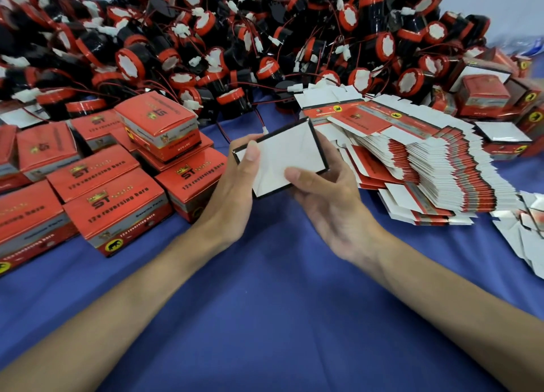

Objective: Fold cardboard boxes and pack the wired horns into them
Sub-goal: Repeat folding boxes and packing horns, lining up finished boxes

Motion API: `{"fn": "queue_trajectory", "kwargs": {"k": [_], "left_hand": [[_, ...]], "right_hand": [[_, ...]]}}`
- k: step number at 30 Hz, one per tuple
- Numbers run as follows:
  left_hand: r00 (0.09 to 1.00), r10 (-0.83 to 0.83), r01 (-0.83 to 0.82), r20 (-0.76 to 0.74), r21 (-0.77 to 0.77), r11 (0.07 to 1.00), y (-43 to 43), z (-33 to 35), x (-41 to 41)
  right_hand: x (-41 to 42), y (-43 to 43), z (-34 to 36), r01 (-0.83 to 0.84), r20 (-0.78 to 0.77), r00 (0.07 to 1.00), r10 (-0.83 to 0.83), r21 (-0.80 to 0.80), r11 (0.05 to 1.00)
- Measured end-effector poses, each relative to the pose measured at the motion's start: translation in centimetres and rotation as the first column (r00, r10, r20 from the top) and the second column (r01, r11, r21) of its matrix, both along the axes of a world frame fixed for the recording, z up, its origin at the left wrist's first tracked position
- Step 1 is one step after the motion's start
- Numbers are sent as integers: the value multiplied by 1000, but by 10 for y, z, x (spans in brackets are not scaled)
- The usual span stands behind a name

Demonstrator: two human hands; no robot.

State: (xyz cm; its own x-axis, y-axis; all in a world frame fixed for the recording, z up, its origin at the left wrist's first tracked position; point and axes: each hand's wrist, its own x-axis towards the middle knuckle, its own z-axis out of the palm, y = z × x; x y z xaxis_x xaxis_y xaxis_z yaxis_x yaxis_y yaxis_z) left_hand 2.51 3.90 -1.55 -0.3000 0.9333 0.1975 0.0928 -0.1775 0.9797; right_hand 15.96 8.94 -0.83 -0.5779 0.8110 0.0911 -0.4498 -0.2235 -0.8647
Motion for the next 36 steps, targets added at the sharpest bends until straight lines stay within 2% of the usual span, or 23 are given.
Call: {"fn": "queue_trajectory", "kwargs": {"k": [4, 8, 11, 13, 14, 15, 16, 17, 19, 20, 21, 23, 24, 25, 26, 28, 30, 32, 34, 36], "left_hand": [[990, -53, 42, -131, -86, 995, 0, 0, -2], [941, -62, 38, -332, -77, 996, -2, -2, 0], [924, -7, -24, -383, -74, 997, -3, -2, 0], [916, 4, -31, -400, -62, 998, -2, -3, 1], [912, 11, -34, -410, -49, 998, -3, -3, 2], [908, 23, -36, -418, -23, 999, -3, -2, 4], [909, 31, -29, -416, 12, 1000, -3, -3, 4], [911, 49, -28, -409, 56, 998, -4, -4, 5], [927, 68, -17, -369, 140, 990, -7, -5, 6], [938, 68, -13, -340, 160, 987, -7, -6, 4], [946, 67, -15, -318, 163, 987, -7, -6, 2], [952, 72, -27, -297, 155, 987, -5, -5, 0], [955, 87, -45, -285, 148, 988, -4, -4, -1], [955, 106, -69, -277, 142, 987, -3, -3, -1], [952, 124, -87, -281, 141, 986, -3, -2, -1], [937, 132, -93, -325, 134, 987, -1, -3, 0], [909, 168, -123, -381, 139, 983, -1, -5, 0], [860, 238, -167, -451, 191, 967, -2, -6, 0], [801, 293, -174, -521, 266, 948, -4, -5, 2], [751, 338, -160, -567, 340, 927, -6, -5, 4]], "right_hand": [[2, 2, 5, -16, -55, 998, 13, -51, 999], [7, 7, 8, 18, -46, 999, -21, -56, 998], [8, 9, 8, 24, -50, 998, -26, -40, 999], [9, 10, 9, 86, 13, 996, -87, 55, 995], [10, 11, 13, 156, 108, 977, -182, 213, 965], [12, 13, 17, 207, 218, 917, -333, 453, 867], [14, 17, 19, 181, 288, 821, -493, 688, 703], [15, 17, 20, 75, 327, 722, -610, 840, 538], [10, 13, 19, -258, 423, 545, -724, 906, 335], [7, 12, 19, -431, 470, 479, -742, 862, 268], [3, 11, 18, -571, 538, 456, -709, 788, 230], [0, 11, 29, -692, 707, 507, -492, 675, 256], [-1, 13, 38, -662, 741, 582, -336, 671, 334], [1, 17, 45, -582, 708, 670, -224, 688, 434], [3, 22, 51, -461, 627, 750, -213, 725, 511], [5, 35, 58, -114, 393, 831, -393, 813, 571], [4, 54, 64, 224, 167, 807, -566, 802, 555], [-5, 76, 68, 364, 120, 750, -650, 746, 557], [-24, 103, 68, 284, 273, 737, -618, 705, 650], [-53, 126, 63, 44, 508, 676, -534, 695, 717]]}}
